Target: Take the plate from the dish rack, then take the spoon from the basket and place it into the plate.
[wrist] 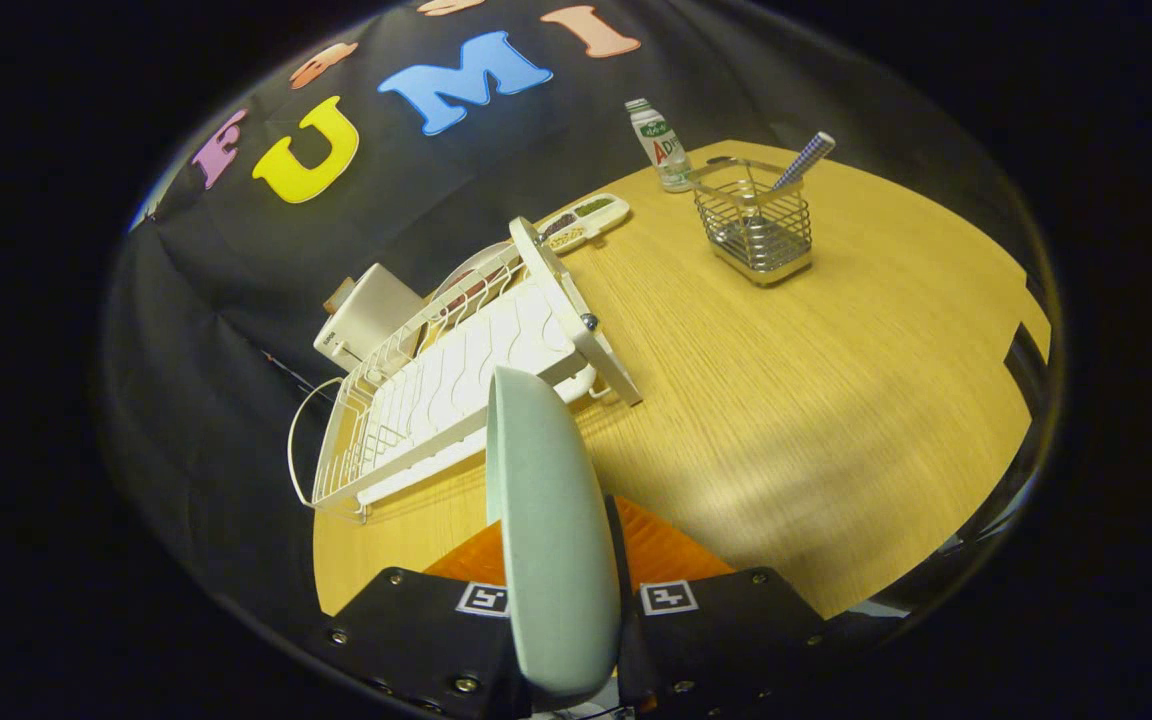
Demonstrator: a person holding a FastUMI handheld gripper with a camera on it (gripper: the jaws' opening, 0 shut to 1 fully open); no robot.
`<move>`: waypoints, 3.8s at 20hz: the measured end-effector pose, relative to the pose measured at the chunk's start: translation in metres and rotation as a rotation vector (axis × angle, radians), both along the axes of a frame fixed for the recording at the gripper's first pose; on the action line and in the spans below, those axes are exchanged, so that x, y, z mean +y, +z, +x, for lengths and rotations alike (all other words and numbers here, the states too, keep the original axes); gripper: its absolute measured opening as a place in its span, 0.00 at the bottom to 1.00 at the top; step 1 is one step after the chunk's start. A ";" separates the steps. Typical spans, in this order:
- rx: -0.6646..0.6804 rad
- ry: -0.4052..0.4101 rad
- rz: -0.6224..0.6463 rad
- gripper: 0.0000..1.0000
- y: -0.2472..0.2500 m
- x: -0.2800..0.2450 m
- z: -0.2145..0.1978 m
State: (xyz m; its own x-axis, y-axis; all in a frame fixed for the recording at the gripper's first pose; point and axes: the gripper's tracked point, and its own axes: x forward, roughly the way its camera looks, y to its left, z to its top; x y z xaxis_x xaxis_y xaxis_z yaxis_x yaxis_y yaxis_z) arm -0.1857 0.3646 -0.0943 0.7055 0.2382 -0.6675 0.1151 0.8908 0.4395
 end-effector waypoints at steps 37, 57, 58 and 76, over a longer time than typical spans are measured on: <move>-0.301 -0.528 -0.206 0.73 0.111 -0.199 0.101; -0.411 -0.597 -0.200 0.14 0.114 -0.240 0.172; -0.393 -0.591 -0.218 0.06 0.115 -0.239 0.172; -0.553 -0.412 -0.476 0.06 0.247 -0.182 0.118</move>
State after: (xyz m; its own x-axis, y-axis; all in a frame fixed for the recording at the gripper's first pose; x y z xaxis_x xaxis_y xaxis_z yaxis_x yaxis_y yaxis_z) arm -0.0679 0.1822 0.1523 0.9296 -0.3302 -0.1635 0.3506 0.9293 0.1162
